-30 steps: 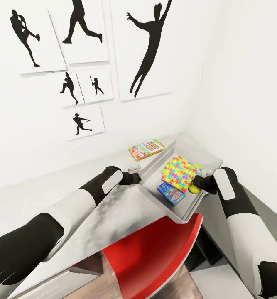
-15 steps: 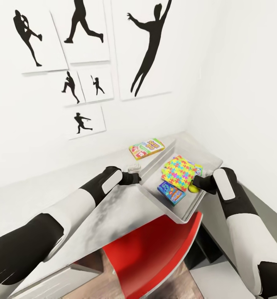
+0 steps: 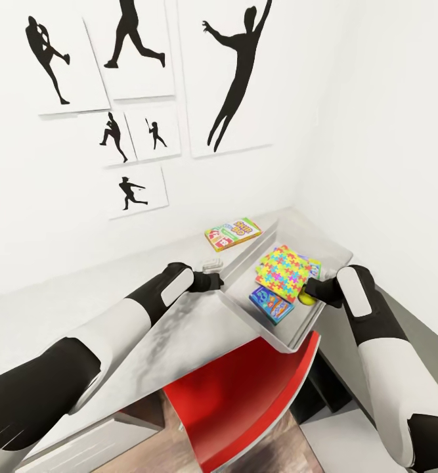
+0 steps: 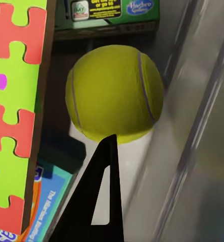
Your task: Put all the toys in the child's room - the three board games (two on the bed and one on the table), the two jigsaw puzzles on the table, and the tennis ball on the table - inside the toy box on the table in the child's room.
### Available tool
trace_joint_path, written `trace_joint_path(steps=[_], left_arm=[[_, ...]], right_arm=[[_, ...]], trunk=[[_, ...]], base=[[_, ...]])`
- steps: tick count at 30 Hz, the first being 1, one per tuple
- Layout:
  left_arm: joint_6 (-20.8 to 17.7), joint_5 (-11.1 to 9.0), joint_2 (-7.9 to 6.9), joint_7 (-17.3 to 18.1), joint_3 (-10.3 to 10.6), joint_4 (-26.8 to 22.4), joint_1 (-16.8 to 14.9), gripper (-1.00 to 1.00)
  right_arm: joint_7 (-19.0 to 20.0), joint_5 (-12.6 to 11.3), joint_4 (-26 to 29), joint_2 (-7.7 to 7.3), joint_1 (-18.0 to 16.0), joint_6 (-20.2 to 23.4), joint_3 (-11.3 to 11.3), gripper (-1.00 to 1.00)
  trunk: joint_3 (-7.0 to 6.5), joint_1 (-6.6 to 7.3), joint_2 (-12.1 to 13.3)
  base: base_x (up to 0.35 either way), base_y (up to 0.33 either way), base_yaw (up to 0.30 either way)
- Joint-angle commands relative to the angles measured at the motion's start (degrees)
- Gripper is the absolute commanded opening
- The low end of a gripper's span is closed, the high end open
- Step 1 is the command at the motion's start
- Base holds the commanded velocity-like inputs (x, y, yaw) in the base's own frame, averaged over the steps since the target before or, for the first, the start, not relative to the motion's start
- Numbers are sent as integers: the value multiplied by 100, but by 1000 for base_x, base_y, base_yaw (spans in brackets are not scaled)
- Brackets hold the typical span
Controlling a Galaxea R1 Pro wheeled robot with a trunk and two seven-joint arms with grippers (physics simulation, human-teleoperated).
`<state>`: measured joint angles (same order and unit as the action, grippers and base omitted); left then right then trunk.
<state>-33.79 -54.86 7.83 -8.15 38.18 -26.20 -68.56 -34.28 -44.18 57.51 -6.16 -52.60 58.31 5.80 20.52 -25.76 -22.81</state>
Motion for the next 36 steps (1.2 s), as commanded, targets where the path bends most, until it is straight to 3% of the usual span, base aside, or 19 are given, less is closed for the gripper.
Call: trace_joint_path(steps=[1, 36], left_arm=[[13, -245, 0, -35, 22, -21, -8, -100], [20, -248, -8, -19, -1, -43, -8, -100]], right_arm=[[-52, -179, 6, 1, -2, -30, 0, -100], [-52, -177, 6, 21, 4, -30, 0, -100]], trunk=[[10, -3, -12], [10, -3, -12]], base=[[-3, 1, 0], [-8, 72, 0]])
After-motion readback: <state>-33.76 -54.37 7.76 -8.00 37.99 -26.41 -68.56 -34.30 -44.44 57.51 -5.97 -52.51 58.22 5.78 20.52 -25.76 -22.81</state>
